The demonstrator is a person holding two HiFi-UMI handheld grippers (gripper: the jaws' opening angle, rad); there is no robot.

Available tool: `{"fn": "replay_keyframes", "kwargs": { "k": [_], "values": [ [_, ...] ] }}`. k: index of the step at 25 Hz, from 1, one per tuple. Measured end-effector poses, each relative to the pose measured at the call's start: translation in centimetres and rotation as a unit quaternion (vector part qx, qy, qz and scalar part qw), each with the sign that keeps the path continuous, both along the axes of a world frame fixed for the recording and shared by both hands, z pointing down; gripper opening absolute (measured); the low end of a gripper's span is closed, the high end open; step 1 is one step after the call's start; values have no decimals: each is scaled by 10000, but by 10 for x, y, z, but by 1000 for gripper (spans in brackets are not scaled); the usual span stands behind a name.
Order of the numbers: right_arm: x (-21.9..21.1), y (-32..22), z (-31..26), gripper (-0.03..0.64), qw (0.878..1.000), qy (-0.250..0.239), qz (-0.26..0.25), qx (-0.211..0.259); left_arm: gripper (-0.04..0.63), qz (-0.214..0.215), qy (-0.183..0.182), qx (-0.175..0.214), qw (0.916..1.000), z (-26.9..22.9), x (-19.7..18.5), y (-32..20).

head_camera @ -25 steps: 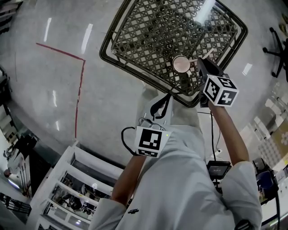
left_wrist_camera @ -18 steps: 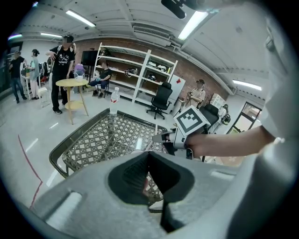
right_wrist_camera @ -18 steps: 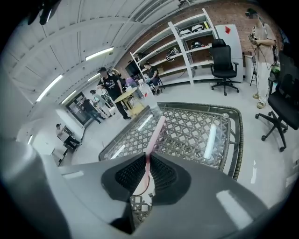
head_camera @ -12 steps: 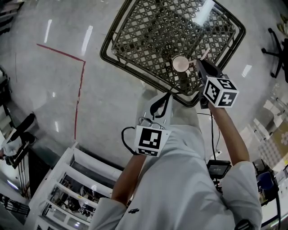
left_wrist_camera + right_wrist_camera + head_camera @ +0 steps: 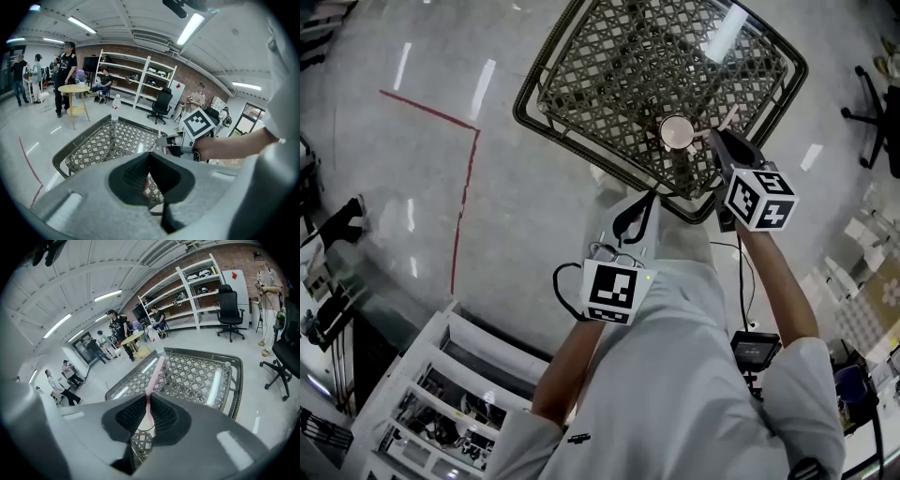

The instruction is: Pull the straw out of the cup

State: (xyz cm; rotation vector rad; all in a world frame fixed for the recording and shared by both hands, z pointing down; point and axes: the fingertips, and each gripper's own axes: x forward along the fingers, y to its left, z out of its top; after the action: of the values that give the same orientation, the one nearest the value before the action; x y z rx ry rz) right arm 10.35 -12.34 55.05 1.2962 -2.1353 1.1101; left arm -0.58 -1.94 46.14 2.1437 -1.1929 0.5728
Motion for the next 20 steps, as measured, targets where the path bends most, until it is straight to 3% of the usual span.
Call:
{"fn": "replay_keyframes", "kwargs": {
  "k": [20],
  "values": [
    [-6,10,-63,34,9980,108,-77,618,-2,-36,134,339,9993,-25,-15,-6]
  ]
}}
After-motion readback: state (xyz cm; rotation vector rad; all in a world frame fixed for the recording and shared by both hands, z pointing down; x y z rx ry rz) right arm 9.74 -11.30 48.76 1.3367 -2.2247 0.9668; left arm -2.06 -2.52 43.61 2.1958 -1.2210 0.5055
